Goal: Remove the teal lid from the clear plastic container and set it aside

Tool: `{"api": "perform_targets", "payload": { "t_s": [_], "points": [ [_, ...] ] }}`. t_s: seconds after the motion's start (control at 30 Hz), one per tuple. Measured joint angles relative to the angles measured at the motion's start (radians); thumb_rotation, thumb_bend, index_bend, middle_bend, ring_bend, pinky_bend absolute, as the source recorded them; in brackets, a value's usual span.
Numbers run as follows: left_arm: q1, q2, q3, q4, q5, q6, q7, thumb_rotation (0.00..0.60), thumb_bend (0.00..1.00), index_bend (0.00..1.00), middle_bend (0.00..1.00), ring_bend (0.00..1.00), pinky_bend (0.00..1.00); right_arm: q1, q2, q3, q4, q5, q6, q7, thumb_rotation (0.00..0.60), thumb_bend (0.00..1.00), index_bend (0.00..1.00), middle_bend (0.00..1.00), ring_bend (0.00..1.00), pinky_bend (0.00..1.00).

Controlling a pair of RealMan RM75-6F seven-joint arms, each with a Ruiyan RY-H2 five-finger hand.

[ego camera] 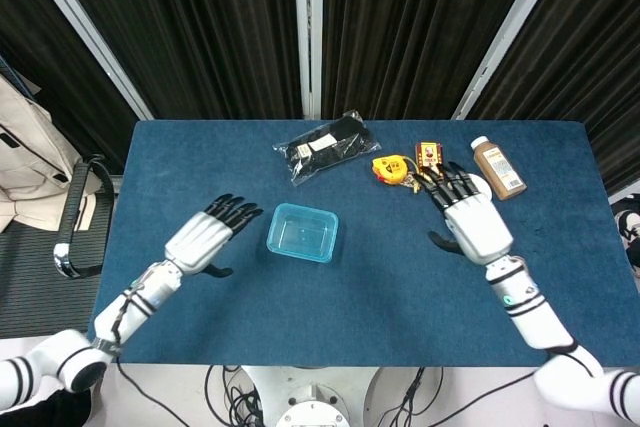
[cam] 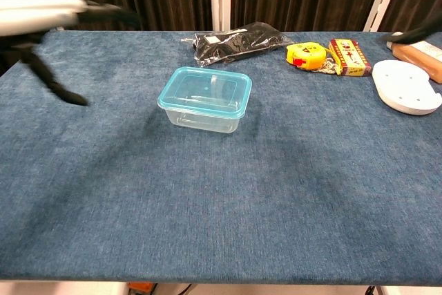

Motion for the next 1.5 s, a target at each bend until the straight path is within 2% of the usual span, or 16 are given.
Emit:
{"api": "perform_targets", "payload": {
  "t_s": [0.17,0.37,0.63,0.87,1.1,1.17,1.23,1.3,1.37,1.5],
  "points": [
    [-0.114,-0.074,-0.043,0.038,-0.162,-0.126,0.051,0.600,0.00,0.00,0.00,0.00,0.00,-0.091,0.092,-0.024,-0.051,-0.014,0.091,0.002,0.600,0.12,0.00,0.07,0.00,0.00],
    [-0.227,-0.143,-0.059,0.101,-0.368,-0.209,0.180,0.600,0.00,0.00,0.00,0.00,0.00,-0.119,0.097,-0.045,-0.032,-0.018,0.091,0.037,0.600,0.12,0.00,0.07,0.00,0.00],
    [-0.354,-0.186,-0.035,0.154,-0.646,-0.258,0.291,0.600,0.00,0.00,0.00,0.00,0.00,-0.114,0.040,-0.057,0.027,-0.043,0.058,0.081,0.600,0.12,0.00,0.07,0.00,0.00],
    [-0.469,-0.207,0.020,0.190,-0.840,-0.272,0.340,0.600,0.00,0.00,0.00,0.00,0.00,-0.105,0.008,-0.064,0.062,-0.062,0.039,0.105,0.600,0.12,0.00,0.07,0.00,0.00],
    [-0.523,-0.230,0.054,0.226,-0.899,-0.293,0.327,0.600,0.00,0.00,0.00,0.00,0.02,-0.104,-0.020,-0.067,0.089,-0.066,0.028,0.127,0.600,0.12,0.00,0.07,0.00,0.00],
    [-0.530,-0.240,0.055,0.244,-0.907,-0.295,0.310,0.600,0.00,0.04,0.07,0.03,0.07,-0.102,-0.032,-0.068,0.094,-0.069,0.026,0.132,0.600,0.12,0.00,0.07,0.00,0.00],
    [-0.530,-0.248,0.055,0.254,-0.906,-0.284,0.297,0.600,0.00,0.13,0.19,0.13,0.16,-0.099,-0.051,-0.070,0.101,-0.076,0.023,0.142,0.600,0.12,0.00,0.07,0.00,0.00],
    [-0.526,-0.256,0.054,0.252,-0.899,-0.261,0.286,0.600,0.00,0.20,0.26,0.21,0.23,-0.093,-0.079,-0.072,0.111,-0.086,0.021,0.157,0.600,0.11,0.00,0.07,0.00,0.00],
    [-0.520,-0.263,0.056,0.242,-0.888,-0.230,0.278,0.600,0.00,0.23,0.30,0.24,0.29,-0.086,-0.110,-0.074,0.124,-0.098,0.019,0.175,0.600,0.10,0.00,0.07,0.00,0.00],
    [-0.512,-0.273,0.060,0.194,-0.878,-0.176,0.273,0.600,0.00,0.25,0.31,0.25,0.32,-0.062,-0.204,-0.077,0.168,-0.135,0.017,0.207,0.600,0.09,0.00,0.04,0.00,0.00]
  ]
}}
